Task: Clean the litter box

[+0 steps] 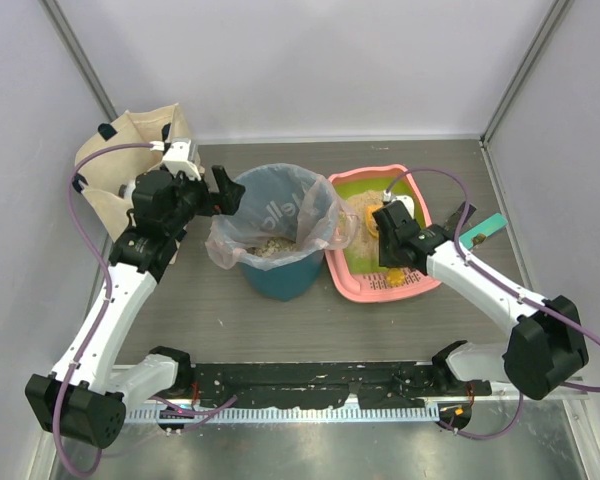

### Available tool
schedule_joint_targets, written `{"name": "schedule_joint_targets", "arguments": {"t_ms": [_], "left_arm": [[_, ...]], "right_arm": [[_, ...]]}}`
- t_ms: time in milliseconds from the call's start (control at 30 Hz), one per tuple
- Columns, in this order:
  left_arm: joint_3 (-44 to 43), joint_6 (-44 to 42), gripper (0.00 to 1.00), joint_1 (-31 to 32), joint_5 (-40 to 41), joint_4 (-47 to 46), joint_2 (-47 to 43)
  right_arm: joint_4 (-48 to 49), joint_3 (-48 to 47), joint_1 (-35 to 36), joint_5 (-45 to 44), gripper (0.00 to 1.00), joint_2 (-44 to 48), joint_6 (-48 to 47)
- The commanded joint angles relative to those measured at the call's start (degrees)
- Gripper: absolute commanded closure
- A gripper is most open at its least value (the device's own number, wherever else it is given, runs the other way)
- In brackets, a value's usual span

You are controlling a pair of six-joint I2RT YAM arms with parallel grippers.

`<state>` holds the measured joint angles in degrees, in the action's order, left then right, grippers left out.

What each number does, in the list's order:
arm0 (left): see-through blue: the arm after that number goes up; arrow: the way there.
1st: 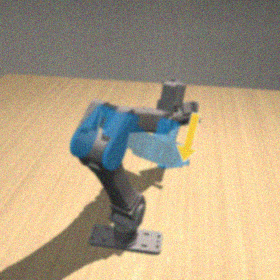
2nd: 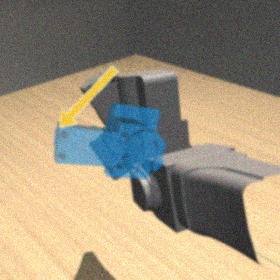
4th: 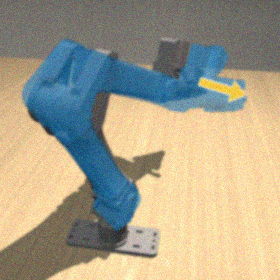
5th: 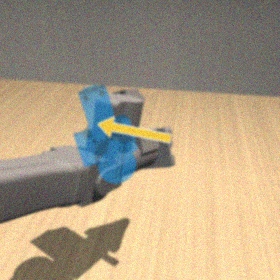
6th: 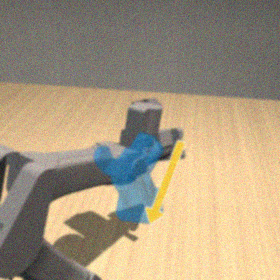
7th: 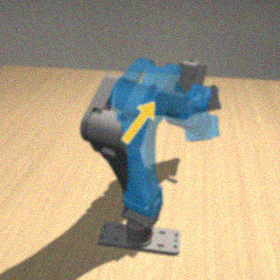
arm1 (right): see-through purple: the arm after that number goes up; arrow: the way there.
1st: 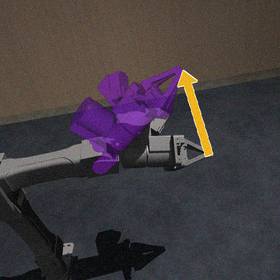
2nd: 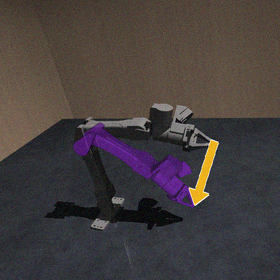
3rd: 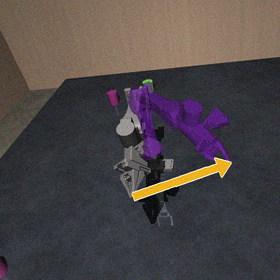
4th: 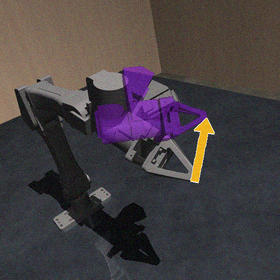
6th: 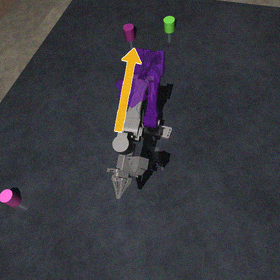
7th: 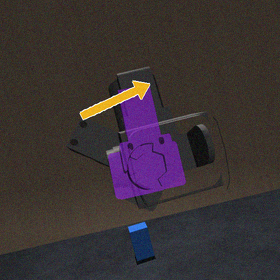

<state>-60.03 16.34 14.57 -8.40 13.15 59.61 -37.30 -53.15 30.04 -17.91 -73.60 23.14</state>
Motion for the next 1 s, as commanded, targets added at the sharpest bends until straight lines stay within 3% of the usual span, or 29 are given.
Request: {"name": "schedule_joint_targets", "arguments": {"t_ms": [0,67,233,733,967], "left_arm": [[-0.09,2.9,0.02,0.2,-5.29,-3.83,-0.38],[-0.79,4.05,0.02,0.2,-6.8,-3.4,0.67],[-2.11,2.47,0.02,0.2,-3.13,-0.76,0.68],[0.18,2.12,0.0,0.2,-1.09,1.97,-0.38],[0.88,2.64,0.16,0.11,-3.72,1.18,-0.64]], "right_arm": [[-2.35,-2.23,-0.25,1.57,0.99,2.14,-2.38],[0.47,-1.17,-0.25,7.17,0.99,5.04,-3.35],[-1.11,-1.08,-0.25,-0.63,0.99,7.6,-2.83],[-4.27,-11.1,-0.25,1.65,0.99,14.71,-9.33],[-5.59,-18.47,-0.25,0.6,0.99,16.3,-15.48]]}}
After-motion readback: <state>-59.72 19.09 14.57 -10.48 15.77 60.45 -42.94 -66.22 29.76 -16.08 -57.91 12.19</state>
